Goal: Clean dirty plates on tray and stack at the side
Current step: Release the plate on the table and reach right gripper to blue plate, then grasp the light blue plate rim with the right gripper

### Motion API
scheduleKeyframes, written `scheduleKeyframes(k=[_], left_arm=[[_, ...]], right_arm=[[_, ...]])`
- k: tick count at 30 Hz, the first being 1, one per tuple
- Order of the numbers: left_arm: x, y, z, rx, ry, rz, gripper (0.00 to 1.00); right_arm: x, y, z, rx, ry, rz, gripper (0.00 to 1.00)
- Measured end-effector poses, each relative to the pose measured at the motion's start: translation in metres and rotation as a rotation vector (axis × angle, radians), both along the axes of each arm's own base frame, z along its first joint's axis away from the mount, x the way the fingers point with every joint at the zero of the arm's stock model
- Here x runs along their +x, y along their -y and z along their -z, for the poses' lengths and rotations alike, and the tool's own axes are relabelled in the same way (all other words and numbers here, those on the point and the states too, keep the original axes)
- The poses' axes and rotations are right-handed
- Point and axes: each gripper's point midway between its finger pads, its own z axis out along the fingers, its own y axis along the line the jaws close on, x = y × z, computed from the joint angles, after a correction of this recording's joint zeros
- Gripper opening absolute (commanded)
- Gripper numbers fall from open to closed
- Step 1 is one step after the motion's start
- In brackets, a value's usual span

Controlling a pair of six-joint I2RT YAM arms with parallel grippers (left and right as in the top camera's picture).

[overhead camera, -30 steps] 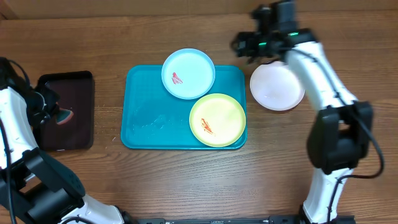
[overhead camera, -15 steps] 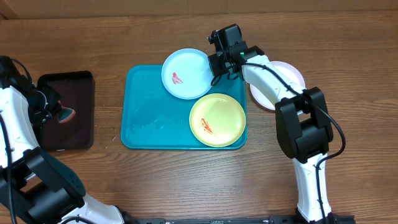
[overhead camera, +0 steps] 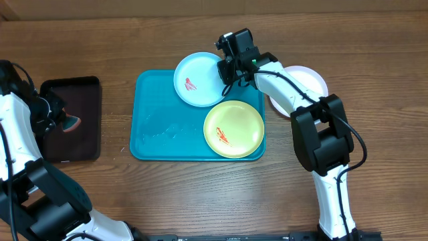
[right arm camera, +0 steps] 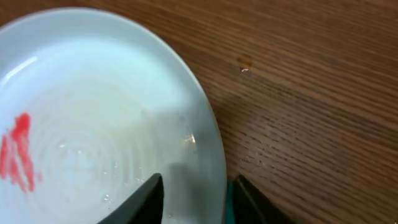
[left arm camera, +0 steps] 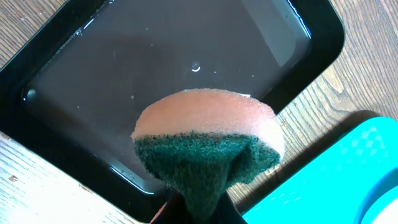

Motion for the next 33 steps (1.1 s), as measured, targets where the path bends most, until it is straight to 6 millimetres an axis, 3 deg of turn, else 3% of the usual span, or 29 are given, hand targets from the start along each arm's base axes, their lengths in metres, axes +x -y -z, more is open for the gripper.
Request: scheduleKeyframes(k=[10, 15, 19, 27, 33], left_arm=[[0.0, 0.0, 0.0, 0.0, 0.0, 0.0, 0.04], [0.0, 0.0, 0.0, 0.0, 0.0, 0.0, 0.04], [0.0, 0.0, 0.0, 0.0, 0.0, 0.0, 0.04], [0.0, 0.0, 0.0, -0.001, -0.001, 0.0, 0.04], [-0.001, 0.0, 0.0, -0.002, -0.003, 0.0, 0.04]], right_arm=[[-0.003, 0.0, 0.006, -0.006, -0.017, 0.0, 0.04], [-0.011, -0.008, 0.008, 0.007, -0.051, 0.009, 0.04], [-0.03, -0.032, 0.005, 0.036, -0.108, -0.005, 0.04], [-0.079, -0.106, -0.01, 0.11, -0.184, -0.041, 0.04], [-0.093, -0.115, -0.004, 0.101, -0.213, -0.003, 0.05]])
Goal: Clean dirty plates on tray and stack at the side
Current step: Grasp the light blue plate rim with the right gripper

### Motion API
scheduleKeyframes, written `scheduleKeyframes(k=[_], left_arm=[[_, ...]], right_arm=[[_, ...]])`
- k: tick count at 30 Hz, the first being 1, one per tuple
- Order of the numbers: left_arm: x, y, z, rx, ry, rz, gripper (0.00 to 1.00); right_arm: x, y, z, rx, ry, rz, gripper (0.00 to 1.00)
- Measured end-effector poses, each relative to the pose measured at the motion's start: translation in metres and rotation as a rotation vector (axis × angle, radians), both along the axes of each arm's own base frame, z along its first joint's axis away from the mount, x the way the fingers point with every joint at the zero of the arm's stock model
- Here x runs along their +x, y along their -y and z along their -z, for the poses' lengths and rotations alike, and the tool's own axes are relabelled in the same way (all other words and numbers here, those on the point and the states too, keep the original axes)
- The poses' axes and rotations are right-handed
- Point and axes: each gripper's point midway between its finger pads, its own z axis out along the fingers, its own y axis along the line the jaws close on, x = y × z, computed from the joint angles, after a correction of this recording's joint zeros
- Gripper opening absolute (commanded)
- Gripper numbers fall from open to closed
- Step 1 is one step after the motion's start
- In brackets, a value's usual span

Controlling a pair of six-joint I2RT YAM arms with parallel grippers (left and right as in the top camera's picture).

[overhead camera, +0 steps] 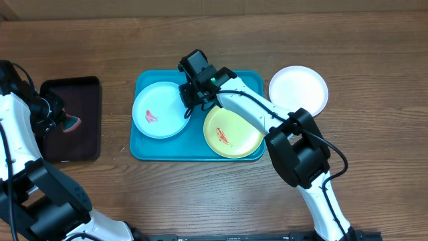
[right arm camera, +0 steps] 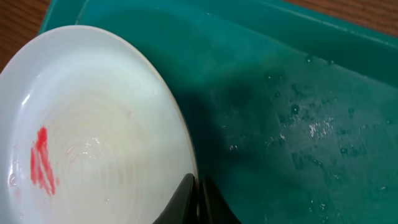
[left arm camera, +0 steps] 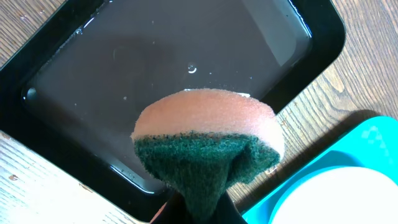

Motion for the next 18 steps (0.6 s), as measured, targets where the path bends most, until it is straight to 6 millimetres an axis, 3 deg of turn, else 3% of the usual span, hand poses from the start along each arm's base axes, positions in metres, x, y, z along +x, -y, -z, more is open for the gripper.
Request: scheduleKeyframes(k=[3, 7, 18], left_arm=[[0.0, 0.0, 0.0, -0.001, -0.001, 0.0, 0.04], [0.0, 0.0, 0.0, -0.001, -0.001, 0.0, 0.04], [0.002, 0.005, -0.001, -0.025, 0.016, 0.008, 0.04]], right_arm=[[-0.002, 0.008, 0.007, -0.021, -0.02, 0.021, 0.18], [0.002, 0.011, 0.008, -0.033, 0.003, 0.001, 0.28], [0.014, 0.004, 0.004, -0.041, 0.106, -0.103, 0.31]])
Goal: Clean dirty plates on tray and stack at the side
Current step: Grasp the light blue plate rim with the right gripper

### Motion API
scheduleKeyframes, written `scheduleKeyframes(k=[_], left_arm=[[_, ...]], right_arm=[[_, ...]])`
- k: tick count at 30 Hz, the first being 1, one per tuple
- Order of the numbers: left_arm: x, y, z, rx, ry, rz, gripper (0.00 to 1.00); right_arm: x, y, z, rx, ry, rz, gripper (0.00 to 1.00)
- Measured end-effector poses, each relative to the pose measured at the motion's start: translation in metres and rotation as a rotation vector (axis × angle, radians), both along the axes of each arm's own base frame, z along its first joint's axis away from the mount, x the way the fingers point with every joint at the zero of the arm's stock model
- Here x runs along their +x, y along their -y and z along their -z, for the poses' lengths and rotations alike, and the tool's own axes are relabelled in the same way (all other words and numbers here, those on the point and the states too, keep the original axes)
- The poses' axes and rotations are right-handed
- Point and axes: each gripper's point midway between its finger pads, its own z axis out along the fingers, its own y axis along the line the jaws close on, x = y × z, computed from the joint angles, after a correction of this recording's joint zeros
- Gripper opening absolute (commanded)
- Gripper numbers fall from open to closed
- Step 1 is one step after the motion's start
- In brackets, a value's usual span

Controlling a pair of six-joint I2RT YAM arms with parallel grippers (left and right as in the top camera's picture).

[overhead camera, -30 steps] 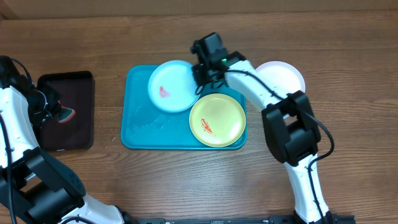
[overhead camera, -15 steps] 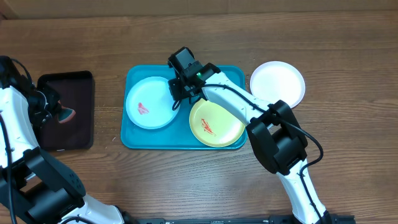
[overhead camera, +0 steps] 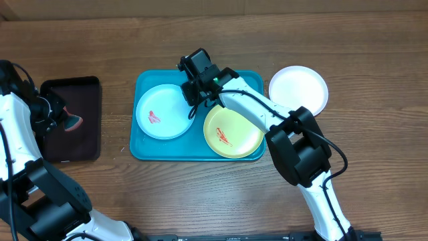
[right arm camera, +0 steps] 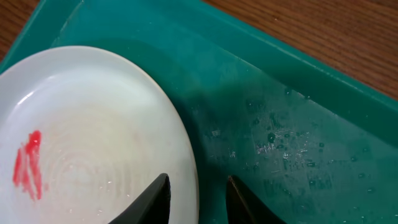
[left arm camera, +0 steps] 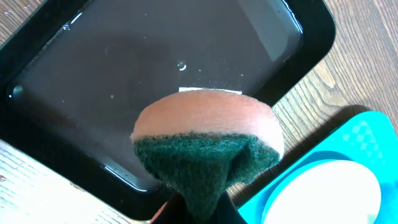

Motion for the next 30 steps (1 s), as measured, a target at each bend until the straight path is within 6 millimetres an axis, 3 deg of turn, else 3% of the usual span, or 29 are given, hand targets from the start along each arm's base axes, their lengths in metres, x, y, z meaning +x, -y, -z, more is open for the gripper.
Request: scheduleKeyframes(k=[5, 9, 11, 16, 19, 30], left_arm=[[0.001, 0.001, 0.0, -0.007, 0.004, 0.002, 0.04], [0.002, 0.004, -0.001, -0.024, 0.015, 0.007, 0.04], [0.004, 0.008, -0.001, -0.039, 0.023, 0.018, 0.04], [0.012, 0.024, -0.004, -0.083, 0.062, 0.096, 0.04], [0.023, 0.046, -0.006, -0.116, 0.09, 0.178, 0.04], [0.061, 0.165, -0.004, -0.106, 0.097, 0.514, 0.04]], right_arm=[[-0.005, 0.004, 0.028, -0.039, -0.039, -0.012, 0.24], [-0.007, 0.004, 0.029, -0.044, -0.045, -0.02, 0.16], [-0.01, 0.004, 0.03, -0.047, -0.06, -0.023, 0.04], [-0.018, 0.004, 0.029, -0.037, -0.115, 0.027, 0.04], [-0.021, 0.006, 0.03, -0.025, -0.158, 0.082, 0.04], [-0.041, 0.019, 0.031, 0.005, -0.357, 0.372, 0.04]])
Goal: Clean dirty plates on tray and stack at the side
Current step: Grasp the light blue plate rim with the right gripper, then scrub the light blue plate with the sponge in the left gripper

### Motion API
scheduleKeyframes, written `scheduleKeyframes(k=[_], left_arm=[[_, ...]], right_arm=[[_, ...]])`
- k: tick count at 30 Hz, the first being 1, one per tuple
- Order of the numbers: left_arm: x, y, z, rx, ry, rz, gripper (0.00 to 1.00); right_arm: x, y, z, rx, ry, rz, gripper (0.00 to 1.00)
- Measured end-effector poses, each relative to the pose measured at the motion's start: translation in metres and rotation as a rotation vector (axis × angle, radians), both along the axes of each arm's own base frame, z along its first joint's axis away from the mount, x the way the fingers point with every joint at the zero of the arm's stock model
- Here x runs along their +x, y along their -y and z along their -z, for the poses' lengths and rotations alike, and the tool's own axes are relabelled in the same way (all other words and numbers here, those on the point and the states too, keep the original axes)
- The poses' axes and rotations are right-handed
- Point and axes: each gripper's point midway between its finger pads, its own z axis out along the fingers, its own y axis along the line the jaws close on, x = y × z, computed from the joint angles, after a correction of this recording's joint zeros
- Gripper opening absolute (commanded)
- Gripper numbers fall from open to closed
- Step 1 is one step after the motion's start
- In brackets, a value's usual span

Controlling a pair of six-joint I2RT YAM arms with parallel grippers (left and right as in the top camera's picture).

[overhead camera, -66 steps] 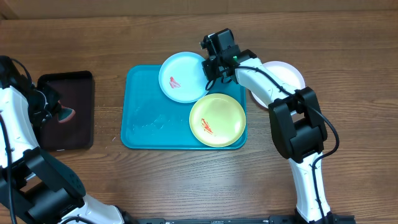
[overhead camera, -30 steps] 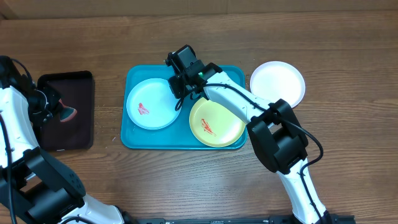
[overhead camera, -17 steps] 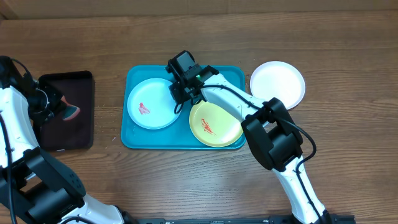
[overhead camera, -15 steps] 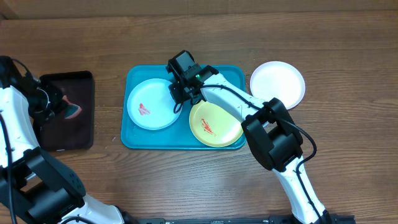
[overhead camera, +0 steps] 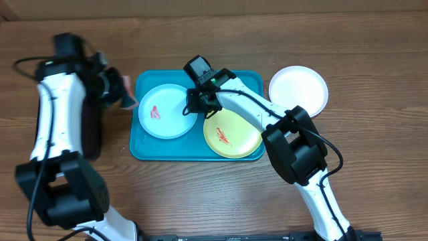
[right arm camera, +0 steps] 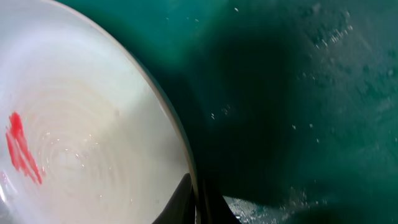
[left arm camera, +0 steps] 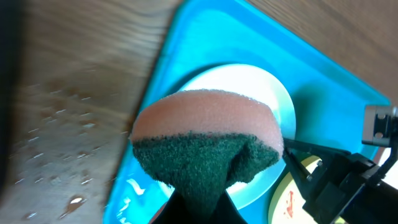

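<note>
A pale blue plate (overhead camera: 164, 111) with a red smear (overhead camera: 154, 112) lies in the left half of the teal tray (overhead camera: 146, 148). My right gripper (overhead camera: 193, 105) is shut on its right rim; the wrist view shows the fingers (right arm camera: 186, 198) pinching the plate (right arm camera: 81, 118). At the tray's left edge my left gripper (overhead camera: 118, 94) is shut on a pink and green sponge (left arm camera: 205, 140), which hangs over the plate (left arm camera: 277, 102). A yellow plate (overhead camera: 232, 132) with a red smear lies in the right half of the tray.
A clean white plate (overhead camera: 298, 88) sits on the wooden table right of the tray. The black water tray (overhead camera: 91, 134) stands left of the teal tray, mostly hidden by my left arm. Water drops wet the wood (left arm camera: 56, 118) beside the tray.
My left gripper has moved with the sponge from over the black water tray to over the teal tray's left edge. My right gripper, then open around the pale plate's rim, is now shut on it.
The pale plate lay on the tray's far edge, my right gripper open around its rim, the sponge held over the black tray. Then the plate was in the tray's left half, gripped, then released. Now it is gripped again and the sponge is beside it.
</note>
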Motion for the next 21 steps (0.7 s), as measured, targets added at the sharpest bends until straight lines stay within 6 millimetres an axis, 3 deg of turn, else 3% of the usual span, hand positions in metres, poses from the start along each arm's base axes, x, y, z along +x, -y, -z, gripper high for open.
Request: scheduleKeyframes(k=[5, 11, 15, 21], left_arm=[[0.016, 0.045, 0.022, 0.035, -0.011, 0.096, 0.04], [0.023, 0.084, 0.069, 0.046, -0.08, 0.186, 0.04], [0.02, 0.096, 0.099, 0.047, -0.14, 0.216, 0.04], [0.014, 0.097, 0.129, 0.042, -0.212, 0.221, 0.04]], right_arm=[[-0.003, 0.002, 0.0, 0.001, -0.034, 0.061, 0.04], [-0.003, 0.003, 0.001, 0.0, -0.038, 0.079, 0.04], [-0.002, 0.003, 0.001, -0.005, -0.033, 0.077, 0.04], [-0.002, 0.004, 0.001, -0.012, -0.028, 0.078, 0.04]])
